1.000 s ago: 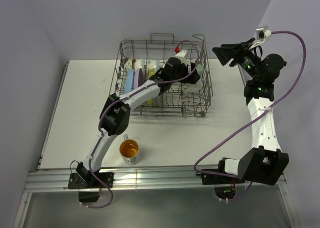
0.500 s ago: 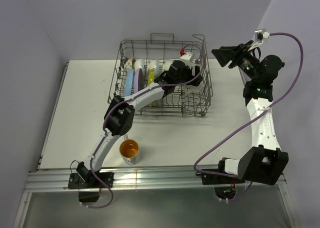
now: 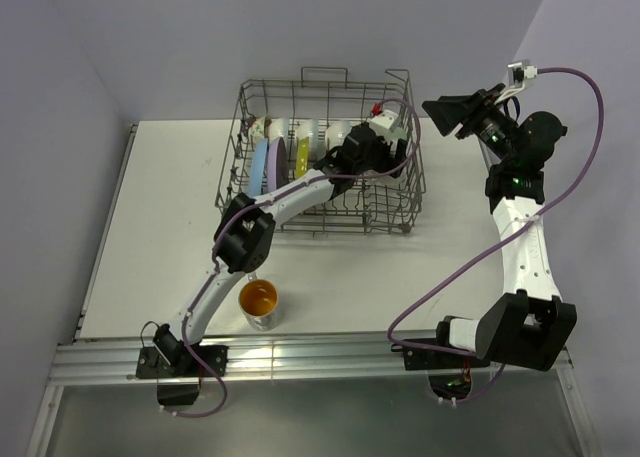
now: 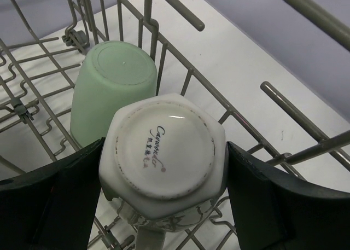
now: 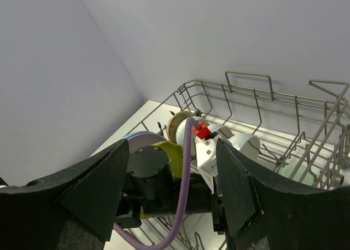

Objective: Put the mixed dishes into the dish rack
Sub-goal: Place the cup upside down on the dish rack

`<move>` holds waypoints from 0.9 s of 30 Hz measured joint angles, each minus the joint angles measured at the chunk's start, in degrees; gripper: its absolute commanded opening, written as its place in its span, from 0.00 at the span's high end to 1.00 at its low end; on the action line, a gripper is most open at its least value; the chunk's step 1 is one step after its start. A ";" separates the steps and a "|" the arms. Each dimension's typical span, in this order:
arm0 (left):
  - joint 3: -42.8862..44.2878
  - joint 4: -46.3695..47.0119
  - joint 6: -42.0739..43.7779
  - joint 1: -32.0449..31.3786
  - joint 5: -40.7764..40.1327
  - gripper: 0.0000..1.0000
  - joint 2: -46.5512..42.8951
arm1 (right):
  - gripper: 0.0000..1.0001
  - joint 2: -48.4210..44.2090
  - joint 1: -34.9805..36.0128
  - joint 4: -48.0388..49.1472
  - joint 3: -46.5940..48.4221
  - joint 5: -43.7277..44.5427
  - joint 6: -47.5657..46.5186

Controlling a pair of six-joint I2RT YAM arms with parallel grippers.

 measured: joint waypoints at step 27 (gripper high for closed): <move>3.87 1.14 -0.11 -1.05 -6.78 1.00 3.56 | 0.28 0.00 0.00 0.02 -0.66 -0.26 0.87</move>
